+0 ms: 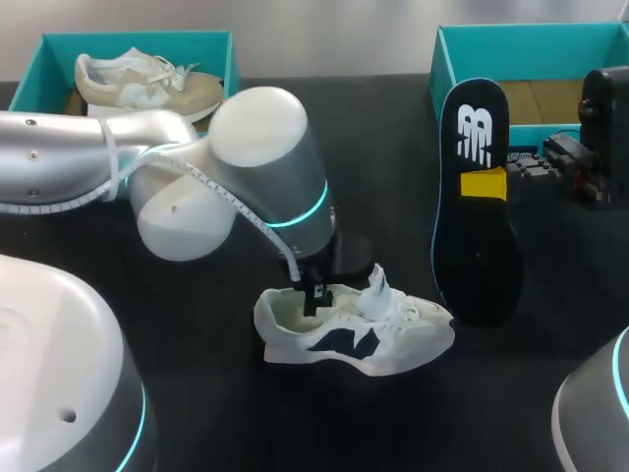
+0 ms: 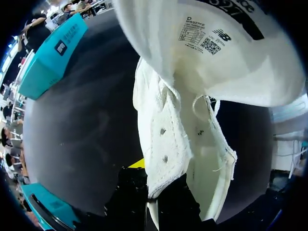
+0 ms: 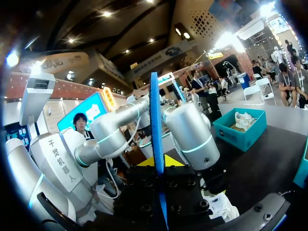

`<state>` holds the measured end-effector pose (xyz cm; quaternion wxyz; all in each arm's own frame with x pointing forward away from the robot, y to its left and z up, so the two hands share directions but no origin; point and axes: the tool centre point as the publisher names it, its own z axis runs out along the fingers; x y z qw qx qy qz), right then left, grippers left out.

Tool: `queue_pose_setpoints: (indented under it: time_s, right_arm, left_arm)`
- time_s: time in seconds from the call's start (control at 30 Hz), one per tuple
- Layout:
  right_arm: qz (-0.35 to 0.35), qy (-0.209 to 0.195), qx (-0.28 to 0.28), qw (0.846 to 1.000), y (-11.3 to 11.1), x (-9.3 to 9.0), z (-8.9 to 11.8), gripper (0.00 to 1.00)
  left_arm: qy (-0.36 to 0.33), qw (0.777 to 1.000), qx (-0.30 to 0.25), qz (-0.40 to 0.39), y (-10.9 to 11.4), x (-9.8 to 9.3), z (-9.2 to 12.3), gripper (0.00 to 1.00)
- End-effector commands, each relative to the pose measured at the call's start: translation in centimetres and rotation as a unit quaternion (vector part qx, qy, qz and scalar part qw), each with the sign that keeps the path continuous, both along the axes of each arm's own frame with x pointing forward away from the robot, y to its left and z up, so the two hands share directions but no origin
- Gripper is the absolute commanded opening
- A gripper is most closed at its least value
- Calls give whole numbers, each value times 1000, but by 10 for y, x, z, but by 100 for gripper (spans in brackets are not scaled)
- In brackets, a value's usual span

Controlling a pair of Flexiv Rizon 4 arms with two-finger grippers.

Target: Take the shoe out of the shoebox, open the shoe tongue, remove and reinsert the insole, then place the shoe into the shoebox

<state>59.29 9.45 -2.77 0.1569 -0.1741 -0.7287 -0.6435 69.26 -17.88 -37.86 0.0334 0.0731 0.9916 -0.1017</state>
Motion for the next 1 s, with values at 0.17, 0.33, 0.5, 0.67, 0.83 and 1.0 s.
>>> queue_pose_setpoints:
  time_s: [0.17, 0.33, 0.5, 0.67, 0.83, 1.0]
  right_arm:
    - [1, 0, -1, 1000, 1, 2, 0, 0]
    - [1, 0, -1, 1000, 1, 2, 0, 0]
    - [1, 0, -1, 1000, 1, 2, 0, 0]
    - [1, 0, -1, 1000, 1, 2, 0, 0]
    - [1, 0, -1, 1000, 1, 2, 0, 0]
    - [1, 0, -1, 1000, 1, 2, 0, 0]
  left_arm:
    - [-7, 996, -31, -83, 29, 3, 39, 0]
    - [-9, 988, -49, -144, 32, 6, 58, 0]
    - [-28, 955, -64, -289, 33, 1, 71, 0]
    - [-28, 955, -64, -289, 33, 1, 71, 0]
    - [-28, 955, -64, -289, 33, 1, 71, 0]
    - [-42, 947, -66, -311, 32, 1, 71, 0]
